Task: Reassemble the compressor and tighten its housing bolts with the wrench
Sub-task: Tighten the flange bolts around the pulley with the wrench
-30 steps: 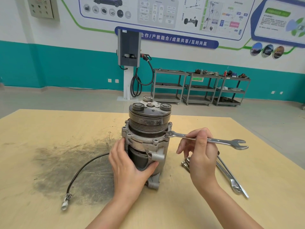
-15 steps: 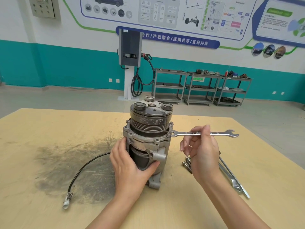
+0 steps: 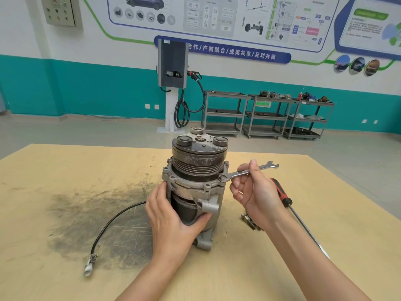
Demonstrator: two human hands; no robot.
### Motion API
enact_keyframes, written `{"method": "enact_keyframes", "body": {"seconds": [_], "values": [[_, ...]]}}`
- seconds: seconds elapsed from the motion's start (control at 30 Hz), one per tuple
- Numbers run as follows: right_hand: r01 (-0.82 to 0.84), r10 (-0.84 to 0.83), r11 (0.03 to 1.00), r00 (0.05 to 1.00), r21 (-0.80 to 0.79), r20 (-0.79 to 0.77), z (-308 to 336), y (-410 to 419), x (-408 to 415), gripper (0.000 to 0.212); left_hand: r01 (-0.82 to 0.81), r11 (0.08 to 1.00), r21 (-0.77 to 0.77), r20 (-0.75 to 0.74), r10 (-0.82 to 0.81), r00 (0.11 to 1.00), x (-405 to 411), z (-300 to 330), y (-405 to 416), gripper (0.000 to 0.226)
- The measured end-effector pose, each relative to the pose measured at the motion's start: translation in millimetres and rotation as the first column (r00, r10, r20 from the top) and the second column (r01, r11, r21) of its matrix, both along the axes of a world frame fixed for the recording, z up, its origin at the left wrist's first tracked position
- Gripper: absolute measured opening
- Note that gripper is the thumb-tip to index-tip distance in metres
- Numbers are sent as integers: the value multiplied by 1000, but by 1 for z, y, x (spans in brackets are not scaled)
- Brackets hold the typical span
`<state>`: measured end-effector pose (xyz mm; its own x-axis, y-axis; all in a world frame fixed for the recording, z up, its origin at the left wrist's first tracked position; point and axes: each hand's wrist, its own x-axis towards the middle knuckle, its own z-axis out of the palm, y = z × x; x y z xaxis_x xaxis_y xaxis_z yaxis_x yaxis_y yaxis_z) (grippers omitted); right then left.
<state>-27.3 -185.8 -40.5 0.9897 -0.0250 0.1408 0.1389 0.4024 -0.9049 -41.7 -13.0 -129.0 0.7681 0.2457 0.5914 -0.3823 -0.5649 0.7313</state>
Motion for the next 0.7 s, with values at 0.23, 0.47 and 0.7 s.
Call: {"method": "enact_keyframes", "body": {"seconds": [0.23, 0.47, 0.7], "values": [[391, -313, 915, 846, -103, 431, -21, 16, -18, 37, -7, 1000, 2, 12, 7, 1000, 1, -1, 0, 118], [743, -195, 585, 518, -325, 833, -23, 28, -34, 30, 19, 999, -26, 2, -19, 1000, 0, 0, 0, 119], [648, -389, 757, 547, -82, 741, -4, 28, -39, 28, -12, 1000, 6, 37, 12, 999, 1, -1, 0, 117]]}}
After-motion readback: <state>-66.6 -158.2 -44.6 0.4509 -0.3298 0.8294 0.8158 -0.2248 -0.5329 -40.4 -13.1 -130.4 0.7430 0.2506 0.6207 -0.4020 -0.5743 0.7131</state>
